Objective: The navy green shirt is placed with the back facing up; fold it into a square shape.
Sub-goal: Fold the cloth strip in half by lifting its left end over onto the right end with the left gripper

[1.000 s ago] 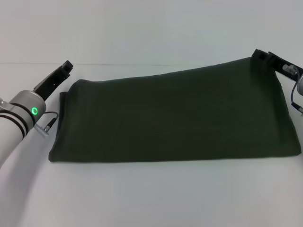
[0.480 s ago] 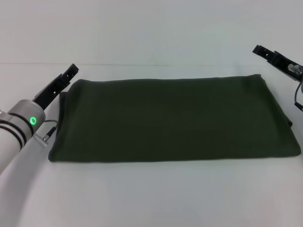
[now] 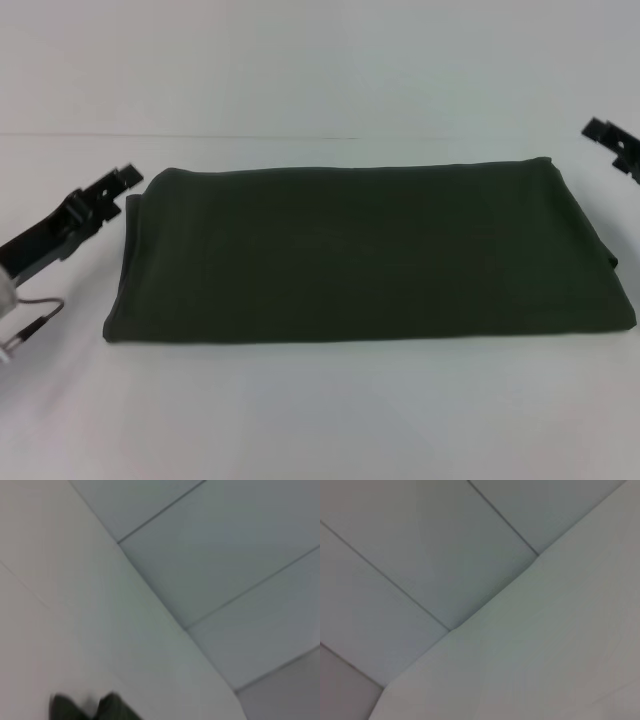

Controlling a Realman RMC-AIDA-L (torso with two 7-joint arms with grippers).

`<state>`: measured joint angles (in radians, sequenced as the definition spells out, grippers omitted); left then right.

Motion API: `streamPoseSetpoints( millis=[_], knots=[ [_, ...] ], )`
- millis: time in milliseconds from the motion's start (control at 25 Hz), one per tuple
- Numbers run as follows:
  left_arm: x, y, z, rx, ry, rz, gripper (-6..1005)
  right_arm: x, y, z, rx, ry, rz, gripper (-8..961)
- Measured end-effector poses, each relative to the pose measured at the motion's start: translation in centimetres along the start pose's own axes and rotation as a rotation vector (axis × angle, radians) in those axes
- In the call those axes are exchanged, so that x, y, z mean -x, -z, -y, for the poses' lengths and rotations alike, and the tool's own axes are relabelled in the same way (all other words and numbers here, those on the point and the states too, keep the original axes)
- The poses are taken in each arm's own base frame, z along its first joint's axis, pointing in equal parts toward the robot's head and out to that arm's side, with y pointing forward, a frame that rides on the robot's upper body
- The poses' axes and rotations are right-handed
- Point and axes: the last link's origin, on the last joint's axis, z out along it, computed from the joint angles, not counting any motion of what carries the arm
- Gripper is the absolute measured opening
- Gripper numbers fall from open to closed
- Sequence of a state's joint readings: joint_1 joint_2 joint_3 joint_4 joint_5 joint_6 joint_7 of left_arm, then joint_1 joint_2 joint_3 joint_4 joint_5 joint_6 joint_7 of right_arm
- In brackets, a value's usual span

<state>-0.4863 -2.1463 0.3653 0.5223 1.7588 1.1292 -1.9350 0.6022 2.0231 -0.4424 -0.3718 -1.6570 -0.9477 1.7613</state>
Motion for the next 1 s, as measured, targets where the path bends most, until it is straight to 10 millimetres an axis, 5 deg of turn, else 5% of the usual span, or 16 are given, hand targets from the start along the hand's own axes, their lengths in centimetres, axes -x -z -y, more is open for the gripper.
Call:
streamPoseSetpoints(
  millis=[360, 1000],
  knots=[
    [-1.2, 3.1, 1.2, -0.131, -0.071, 0.279, 786, -1.8, 4.3, 0.6, 0.143, 0.108, -0.234, 944],
    [-1.2, 2.3, 1.3, -0.220, -0.224, 0.466, 786, -3.0, 5.2, 0.9, 0.153, 0.131, -0.305, 944]
  ],
)
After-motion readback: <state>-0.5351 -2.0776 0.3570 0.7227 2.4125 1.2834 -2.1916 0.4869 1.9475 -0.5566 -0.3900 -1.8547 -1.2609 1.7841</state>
